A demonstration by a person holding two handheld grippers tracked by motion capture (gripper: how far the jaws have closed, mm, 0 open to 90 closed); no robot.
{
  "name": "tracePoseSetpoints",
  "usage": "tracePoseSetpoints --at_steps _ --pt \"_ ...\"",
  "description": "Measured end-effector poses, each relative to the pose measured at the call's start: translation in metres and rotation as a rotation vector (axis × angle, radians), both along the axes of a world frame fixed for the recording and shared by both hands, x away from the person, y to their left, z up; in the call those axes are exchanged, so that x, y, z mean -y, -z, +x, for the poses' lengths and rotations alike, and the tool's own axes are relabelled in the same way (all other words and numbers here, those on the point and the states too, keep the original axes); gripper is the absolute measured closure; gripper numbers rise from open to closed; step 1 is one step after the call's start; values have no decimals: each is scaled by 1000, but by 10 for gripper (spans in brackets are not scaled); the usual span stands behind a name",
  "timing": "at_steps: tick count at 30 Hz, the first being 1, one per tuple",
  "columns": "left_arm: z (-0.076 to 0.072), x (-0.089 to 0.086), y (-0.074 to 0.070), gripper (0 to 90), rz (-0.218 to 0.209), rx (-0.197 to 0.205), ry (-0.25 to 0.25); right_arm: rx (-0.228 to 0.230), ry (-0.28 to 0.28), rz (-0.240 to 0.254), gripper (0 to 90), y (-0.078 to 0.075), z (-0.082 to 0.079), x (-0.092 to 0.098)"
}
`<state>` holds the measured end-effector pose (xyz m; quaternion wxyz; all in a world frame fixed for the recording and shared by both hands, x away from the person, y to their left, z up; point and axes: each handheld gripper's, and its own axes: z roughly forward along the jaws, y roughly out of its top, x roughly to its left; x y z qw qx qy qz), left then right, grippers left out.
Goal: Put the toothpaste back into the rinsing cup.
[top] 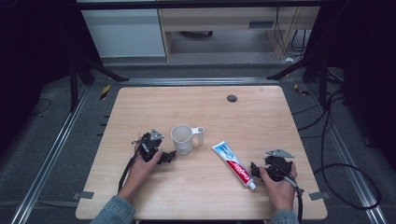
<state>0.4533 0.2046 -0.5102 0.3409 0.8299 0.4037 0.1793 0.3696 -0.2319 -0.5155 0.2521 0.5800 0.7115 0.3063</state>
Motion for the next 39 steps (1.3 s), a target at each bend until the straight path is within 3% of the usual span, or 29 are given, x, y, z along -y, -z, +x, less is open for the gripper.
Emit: tracePoseSetpoints --at_steps 10,12,13,14,16,26,39 --pt "0 0 0 0 0 0 0 -1 -14 6 15 0 2 2" --pt "0 0 0 0 0 0 0 -1 -17 8 38 -1 2 3" --pt "0 0 0 0 0 0 0 -3 -16 7 122 -4 1 5" --pt "0 0 0 0 0 0 0 -3 -16 7 122 -4 1 5" --pt "0 0 0 0 0 0 0 -15 -22 1 115 -11 -2 7" --pt "1 0 0 0 0 0 0 -75 -118 -123 146 -55 -9 -5" --pt "1 0 0 0 0 0 1 -123 -199 -184 211 -107 -10 -25"
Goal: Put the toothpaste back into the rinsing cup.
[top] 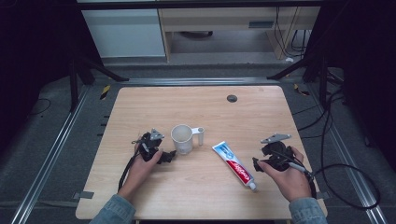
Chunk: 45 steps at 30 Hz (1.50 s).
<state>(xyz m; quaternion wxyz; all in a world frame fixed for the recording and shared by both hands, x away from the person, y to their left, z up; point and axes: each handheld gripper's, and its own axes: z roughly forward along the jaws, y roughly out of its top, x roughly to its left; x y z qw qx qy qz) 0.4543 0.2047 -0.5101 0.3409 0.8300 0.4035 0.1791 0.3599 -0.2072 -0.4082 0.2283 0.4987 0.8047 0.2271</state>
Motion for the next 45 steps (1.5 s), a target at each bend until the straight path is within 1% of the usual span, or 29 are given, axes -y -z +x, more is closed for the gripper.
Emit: tracePoseSetpoints --at_steps 4,5,6,8,11,13,14,17,21,23,25,26,27,30,39,42,45 --pt "0 0 0 0 0 0 0 -14 -18 -5 225 -10 4 -5" --pt "0 0 0 0 0 0 0 -14 -18 -5 225 -10 4 -5" --pt "0 0 0 0 0 0 0 -21 -24 -13 225 -15 7 -9" --pt "0 0 0 0 0 0 0 -30 -37 -19 220 -19 10 -13" --pt "0 0 0 0 1 0 1 -48 -55 -36 229 -23 14 -19" --pt "0 0 0 0 -4 1 -3 -53 -63 -38 239 -24 15 -21" --pt "0 0 0 0 -4 1 -3 -69 -79 -57 239 -27 19 -27" --pt "0 0 0 0 -5 1 -3 -93 -87 -51 237 -27 23 -33" --pt "0 0 0 0 -2 3 -1 -116 -103 -63 240 -28 29 -41" --pt "0 0 0 0 -3 3 -2 -127 -109 -49 237 -30 33 -45" --pt "0 0 0 0 -3 3 -2 -133 -110 -50 234 -30 35 -46" --pt "0 0 0 0 -3 3 -2 -150 -116 -61 238 -30 38 -50" --pt "0 0 0 0 -3 3 -2 -153 -112 -60 241 -30 39 -51" --pt "0 0 0 0 -3 2 -2 -164 -120 -59 252 -30 43 -55" --pt "0 0 0 0 -3 3 -2 -203 -129 -66 260 -23 55 -66" --pt "0 0 0 0 -3 2 -2 -224 -140 -74 289 -20 60 -72" --pt "0 0 0 0 -3 3 -2 -236 -142 -68 311 -18 64 -77"
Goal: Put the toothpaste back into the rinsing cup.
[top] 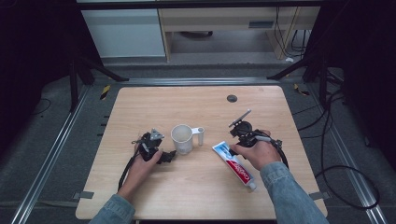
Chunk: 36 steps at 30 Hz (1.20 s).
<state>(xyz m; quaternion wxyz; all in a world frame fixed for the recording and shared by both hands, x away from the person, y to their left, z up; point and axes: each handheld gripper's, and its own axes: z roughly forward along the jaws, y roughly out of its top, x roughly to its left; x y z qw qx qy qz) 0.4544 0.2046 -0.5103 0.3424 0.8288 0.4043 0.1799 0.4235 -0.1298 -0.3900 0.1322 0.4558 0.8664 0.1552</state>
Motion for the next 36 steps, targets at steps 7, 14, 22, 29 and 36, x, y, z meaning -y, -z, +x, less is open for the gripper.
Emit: tracePoseSetpoints --at_steps 7,14,22,29,36 --pt "0 0 0 0 0 0 0 -24 -20 7 372 7 7 -9" --pt "0 0 0 0 0 0 0 -42 -41 3 368 15 9 -16" --pt "0 0 0 0 0 0 1 -60 -47 0 367 27 13 -20" --pt "0 0 0 0 -2 -2 -2 -76 -45 3 390 35 14 -21" --pt "0 0 0 0 -2 -2 -2 -108 -36 5 379 47 19 -25"
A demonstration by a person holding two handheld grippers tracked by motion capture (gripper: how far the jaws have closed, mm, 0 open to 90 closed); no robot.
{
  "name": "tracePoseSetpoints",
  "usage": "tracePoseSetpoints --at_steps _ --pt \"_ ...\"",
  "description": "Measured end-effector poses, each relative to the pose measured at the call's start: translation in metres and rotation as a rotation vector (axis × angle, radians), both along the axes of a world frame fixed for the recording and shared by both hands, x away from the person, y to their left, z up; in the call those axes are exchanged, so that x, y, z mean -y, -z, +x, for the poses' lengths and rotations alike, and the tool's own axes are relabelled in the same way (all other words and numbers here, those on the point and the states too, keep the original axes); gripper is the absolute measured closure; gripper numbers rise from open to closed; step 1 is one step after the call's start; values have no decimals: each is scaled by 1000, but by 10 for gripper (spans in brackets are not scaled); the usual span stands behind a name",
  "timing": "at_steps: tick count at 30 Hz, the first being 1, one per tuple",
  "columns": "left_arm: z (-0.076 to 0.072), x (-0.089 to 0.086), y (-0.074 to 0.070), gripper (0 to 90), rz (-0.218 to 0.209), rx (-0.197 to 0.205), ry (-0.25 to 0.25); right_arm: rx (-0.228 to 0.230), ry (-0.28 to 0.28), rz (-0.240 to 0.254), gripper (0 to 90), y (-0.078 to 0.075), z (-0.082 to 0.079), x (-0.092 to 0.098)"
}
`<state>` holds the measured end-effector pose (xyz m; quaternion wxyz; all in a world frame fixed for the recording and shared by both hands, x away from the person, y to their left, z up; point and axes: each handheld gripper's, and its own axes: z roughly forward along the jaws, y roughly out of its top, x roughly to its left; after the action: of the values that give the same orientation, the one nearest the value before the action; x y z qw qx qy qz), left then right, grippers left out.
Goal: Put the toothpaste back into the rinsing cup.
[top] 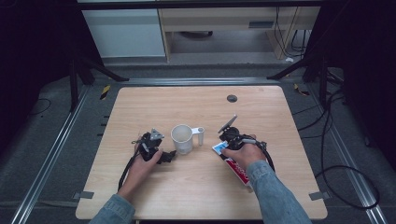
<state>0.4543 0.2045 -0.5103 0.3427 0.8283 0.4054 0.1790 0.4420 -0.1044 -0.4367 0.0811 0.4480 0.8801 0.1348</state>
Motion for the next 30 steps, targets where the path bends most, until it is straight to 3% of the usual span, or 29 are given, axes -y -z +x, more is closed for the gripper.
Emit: tracePoseSetpoints --at_steps 16,27,28,30 --pt "0 0 0 0 5 -1 3 -71 -9 -48 371 16 6 -9" --pt "0 0 0 0 5 -1 2 -88 -2 -48 373 21 9 -8" --pt "0 0 0 0 4 -1 2 -80 -22 -55 375 22 10 -6" --pt "0 0 0 0 5 -1 2 -87 -2 -55 378 23 10 -7"
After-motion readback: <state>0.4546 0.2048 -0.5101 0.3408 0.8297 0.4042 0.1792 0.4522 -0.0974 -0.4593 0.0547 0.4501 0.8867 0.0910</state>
